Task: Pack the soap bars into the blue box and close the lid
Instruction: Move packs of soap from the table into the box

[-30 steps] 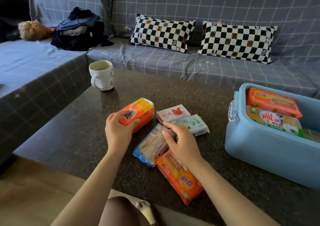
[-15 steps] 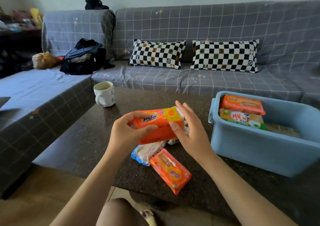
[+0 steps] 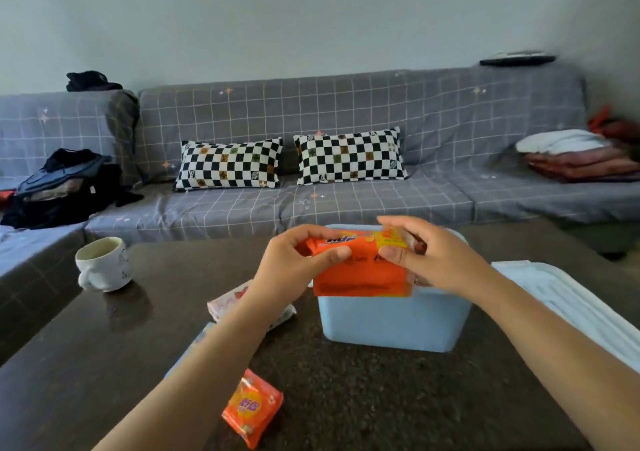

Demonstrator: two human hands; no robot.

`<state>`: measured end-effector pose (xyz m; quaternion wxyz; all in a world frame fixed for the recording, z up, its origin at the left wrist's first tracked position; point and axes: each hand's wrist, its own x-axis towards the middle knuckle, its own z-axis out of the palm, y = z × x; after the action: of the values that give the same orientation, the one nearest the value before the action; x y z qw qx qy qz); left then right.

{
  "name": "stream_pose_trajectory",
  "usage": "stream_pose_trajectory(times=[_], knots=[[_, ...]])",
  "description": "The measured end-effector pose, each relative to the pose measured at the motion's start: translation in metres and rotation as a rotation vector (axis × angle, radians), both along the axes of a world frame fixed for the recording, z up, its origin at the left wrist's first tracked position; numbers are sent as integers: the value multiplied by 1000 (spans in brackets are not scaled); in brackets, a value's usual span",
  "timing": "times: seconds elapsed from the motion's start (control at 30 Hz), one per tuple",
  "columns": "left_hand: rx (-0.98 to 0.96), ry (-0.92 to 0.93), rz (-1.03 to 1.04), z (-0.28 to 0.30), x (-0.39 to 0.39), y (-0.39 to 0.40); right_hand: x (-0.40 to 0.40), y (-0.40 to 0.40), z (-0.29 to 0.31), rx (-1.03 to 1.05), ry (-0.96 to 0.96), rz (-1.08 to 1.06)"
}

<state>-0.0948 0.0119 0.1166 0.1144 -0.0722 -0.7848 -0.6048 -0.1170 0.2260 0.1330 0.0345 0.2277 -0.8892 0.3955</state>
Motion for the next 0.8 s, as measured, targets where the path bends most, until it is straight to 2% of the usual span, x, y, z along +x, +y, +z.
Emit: stream_pose_trajectory(times=[0.1,0.23,0.3,0.53,0.8], knots=[[20,-30,-62,7,-30,34,-22,33,10,90,-30,-92],[81,-125,-110,5,-72,69,-55,63,16,110,-154,-113],[50,-192,-127,0,-92,79,-73,75,13,124,-221,-107],[-257,-352,-335,-20,-131,94,-102,103,-7,235,-395,-54],[-618,-376,-603,-21,-149,88,-114,88,-17,383,-494,15]])
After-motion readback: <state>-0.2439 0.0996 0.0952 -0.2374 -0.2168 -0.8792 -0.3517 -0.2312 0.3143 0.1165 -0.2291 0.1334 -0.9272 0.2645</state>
